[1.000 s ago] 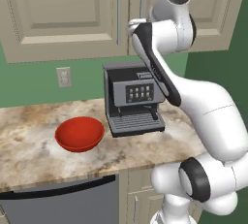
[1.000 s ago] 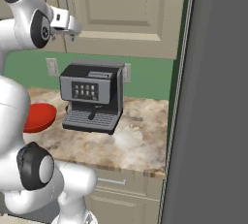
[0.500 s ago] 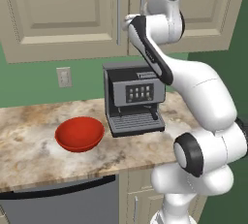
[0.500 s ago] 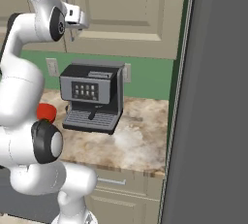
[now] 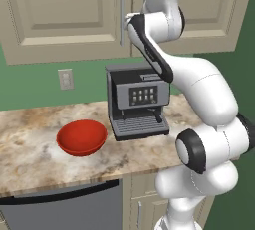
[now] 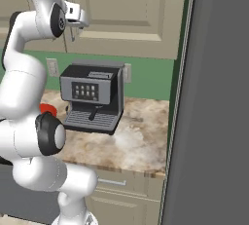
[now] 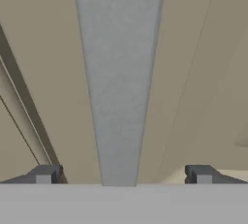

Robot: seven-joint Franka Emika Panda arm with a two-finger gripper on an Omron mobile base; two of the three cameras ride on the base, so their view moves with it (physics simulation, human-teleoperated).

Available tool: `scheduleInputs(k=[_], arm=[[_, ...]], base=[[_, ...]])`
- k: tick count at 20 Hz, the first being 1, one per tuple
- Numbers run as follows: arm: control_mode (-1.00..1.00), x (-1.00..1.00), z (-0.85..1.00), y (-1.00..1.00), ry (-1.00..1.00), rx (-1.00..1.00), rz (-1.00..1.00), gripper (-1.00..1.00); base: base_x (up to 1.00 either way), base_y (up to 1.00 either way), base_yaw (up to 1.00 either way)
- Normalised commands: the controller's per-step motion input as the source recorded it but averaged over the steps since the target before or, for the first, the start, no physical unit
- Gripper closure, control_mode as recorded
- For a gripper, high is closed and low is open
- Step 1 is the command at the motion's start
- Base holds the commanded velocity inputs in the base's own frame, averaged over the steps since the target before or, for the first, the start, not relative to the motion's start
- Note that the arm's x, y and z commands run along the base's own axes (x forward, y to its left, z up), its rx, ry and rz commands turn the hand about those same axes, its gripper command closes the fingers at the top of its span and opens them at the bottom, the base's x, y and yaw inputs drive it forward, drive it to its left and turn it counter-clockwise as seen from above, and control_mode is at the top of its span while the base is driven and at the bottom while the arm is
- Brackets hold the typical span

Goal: Open the cabinet and setup a tea strainer by placing it in the bowl upright.

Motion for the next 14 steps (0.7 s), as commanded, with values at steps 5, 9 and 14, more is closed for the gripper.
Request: scheduleInputs(k=[5,9,14], arm=[[-1.00,0.25,-0.03,0.00,-0.02,0.00,0.00,-1.00],[-1.00,0.24,-0.01,0.00,-0.07,0.00,0.00,1.00],[-1.00,0.24,0.00,0.00,-0.05,0.00,0.00,1.00]], base=[[0.00,0.00,0.00],[0.00,0.00,0.00],[0.00,0.00,0.00]])
